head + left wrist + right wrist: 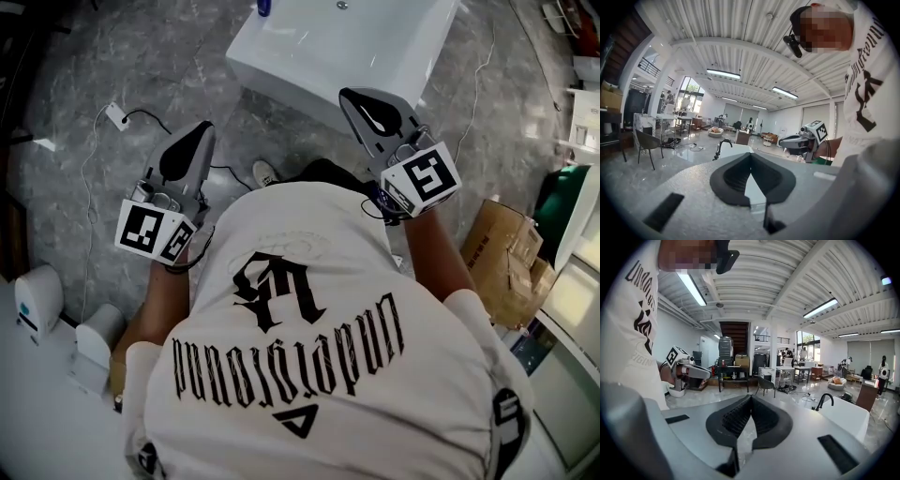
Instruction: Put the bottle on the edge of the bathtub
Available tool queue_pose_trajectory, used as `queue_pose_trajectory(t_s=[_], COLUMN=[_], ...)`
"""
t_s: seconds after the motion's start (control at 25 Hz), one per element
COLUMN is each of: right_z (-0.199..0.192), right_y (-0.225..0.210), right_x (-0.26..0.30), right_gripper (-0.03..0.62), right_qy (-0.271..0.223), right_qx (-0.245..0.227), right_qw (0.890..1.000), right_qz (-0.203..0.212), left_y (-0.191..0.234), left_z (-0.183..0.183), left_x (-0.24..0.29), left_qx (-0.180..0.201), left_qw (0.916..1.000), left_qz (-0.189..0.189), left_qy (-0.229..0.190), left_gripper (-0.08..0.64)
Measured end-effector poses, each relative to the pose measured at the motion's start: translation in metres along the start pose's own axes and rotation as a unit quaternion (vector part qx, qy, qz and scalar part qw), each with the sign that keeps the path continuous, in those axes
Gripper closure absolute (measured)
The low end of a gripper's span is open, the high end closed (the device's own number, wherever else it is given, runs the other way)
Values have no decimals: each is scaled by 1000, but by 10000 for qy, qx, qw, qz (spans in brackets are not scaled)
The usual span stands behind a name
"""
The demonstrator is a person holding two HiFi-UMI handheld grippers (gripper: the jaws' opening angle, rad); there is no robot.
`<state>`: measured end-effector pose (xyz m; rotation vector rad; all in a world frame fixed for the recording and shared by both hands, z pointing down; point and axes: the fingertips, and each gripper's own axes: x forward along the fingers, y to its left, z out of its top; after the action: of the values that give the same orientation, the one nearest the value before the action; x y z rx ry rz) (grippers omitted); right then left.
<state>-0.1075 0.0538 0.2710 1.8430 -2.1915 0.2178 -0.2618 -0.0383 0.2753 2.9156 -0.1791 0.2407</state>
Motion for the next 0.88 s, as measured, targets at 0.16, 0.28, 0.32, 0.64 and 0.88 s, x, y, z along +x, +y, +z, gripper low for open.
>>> queue_pose_trajectory(t_s=[0.16, 0.28, 0.32, 0.64, 0.88], right_z=[-3, -9, -13, -43, -61], right_y=[1, 4, 6, 9, 10], right_x=[-22, -41, -49, -119, -181], right_gripper=[577, 577, 577, 577, 577], right_qy=[6, -2, -2, -78, -111], right_qx=[-44, -38, -27, 36, 33], right_qw=[10000, 9998, 9997, 9988, 9982], right_qz=[72, 182, 231, 475, 594], left_y=[-26, -48, -57, -139, -201], left_z=[-1, -7, -10, -37, -39], left_x=[6, 11, 13, 45, 53], left_qx=[1, -32, -58, -218, -49], left_qw=[10000, 10000, 10000, 9997, 10000], left_qz=[-49, -28, -8, -64, 39], left_qy=[-29, -12, 1, 114, 13], left_gripper=[546, 546, 546, 546, 546])
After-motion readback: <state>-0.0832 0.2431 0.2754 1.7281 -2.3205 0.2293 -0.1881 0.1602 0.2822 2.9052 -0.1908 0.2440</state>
